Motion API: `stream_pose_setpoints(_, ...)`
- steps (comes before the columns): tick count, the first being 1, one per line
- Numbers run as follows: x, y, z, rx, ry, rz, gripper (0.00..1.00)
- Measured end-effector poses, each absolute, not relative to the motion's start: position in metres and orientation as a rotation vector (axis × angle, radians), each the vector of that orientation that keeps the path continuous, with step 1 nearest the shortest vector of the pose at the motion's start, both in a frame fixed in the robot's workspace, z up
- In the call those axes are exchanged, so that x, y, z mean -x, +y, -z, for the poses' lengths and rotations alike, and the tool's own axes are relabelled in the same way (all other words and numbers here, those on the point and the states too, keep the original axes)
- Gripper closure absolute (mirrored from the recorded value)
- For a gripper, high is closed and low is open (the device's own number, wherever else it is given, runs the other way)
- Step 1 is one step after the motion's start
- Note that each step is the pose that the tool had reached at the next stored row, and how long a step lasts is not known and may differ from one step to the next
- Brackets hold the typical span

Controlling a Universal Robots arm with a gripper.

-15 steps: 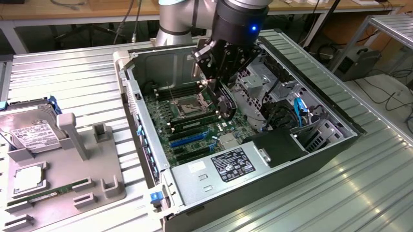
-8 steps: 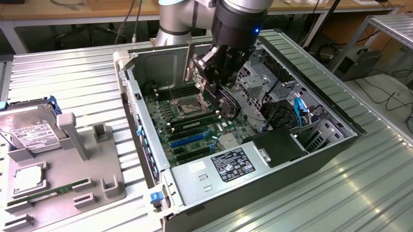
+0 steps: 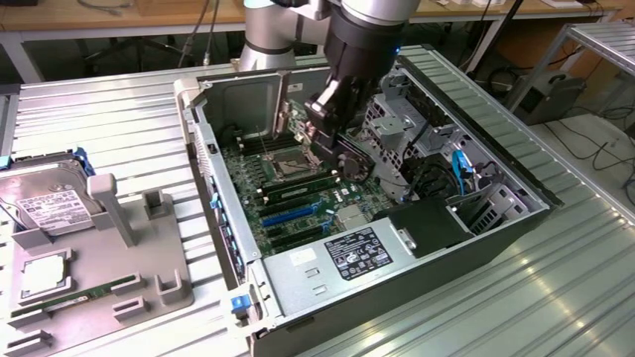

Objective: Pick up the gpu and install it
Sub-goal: 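Insert the gpu into the slot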

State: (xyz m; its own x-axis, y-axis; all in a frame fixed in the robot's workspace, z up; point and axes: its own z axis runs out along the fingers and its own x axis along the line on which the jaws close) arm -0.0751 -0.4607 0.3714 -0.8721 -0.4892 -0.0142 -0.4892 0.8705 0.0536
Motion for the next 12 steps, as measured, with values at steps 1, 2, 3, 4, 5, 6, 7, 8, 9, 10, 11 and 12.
stream_pose_setpoints(1,0.0751,-0.4607,-0.3704,0.826,3.03,-0.087,0.74)
stream_pose_setpoints(2,0.0752,-0.4607,-0.3697,0.851,3.024,-0.087,0.74)
stream_pose_setpoints(3,0.0752,-0.4607,-0.3684,0.899,3.011,-0.086,0.74)
stream_pose_setpoints(4,0.0751,-0.4607,-0.3675,0.929,3.002,-0.085,0.74)
stream_pose_setpoints(5,0.0752,-0.4607,-0.3667,0.957,2.994,-0.085,0.74)
stream_pose_setpoints(6,0.0752,-0.4607,-0.3656,0.996,2.981,-0.085,0.74)
stream_pose_setpoints(7,0.0752,-0.4607,-0.3649,1.027,2.971,-0.084,0.74)
stream_pose_setpoints(8,0.0751,-0.4607,-0.3643,1.053,2.962,-0.084,0.74)
stream_pose_setpoints(9,0.0751,-0.4607,-0.3637,1.081,2.952,-0.084,0.74)
stream_pose_setpoints(10,0.0752,-0.4607,-0.3632,1.107,2.943,-0.084,0.74)
stream_pose_setpoints(11,0.0751,-0.4607,-0.3626,1.135,2.932,-0.083,0.74)
stream_pose_setpoints(12,0.0751,-0.4607,-0.3621,1.161,2.922,-0.083,0.74)
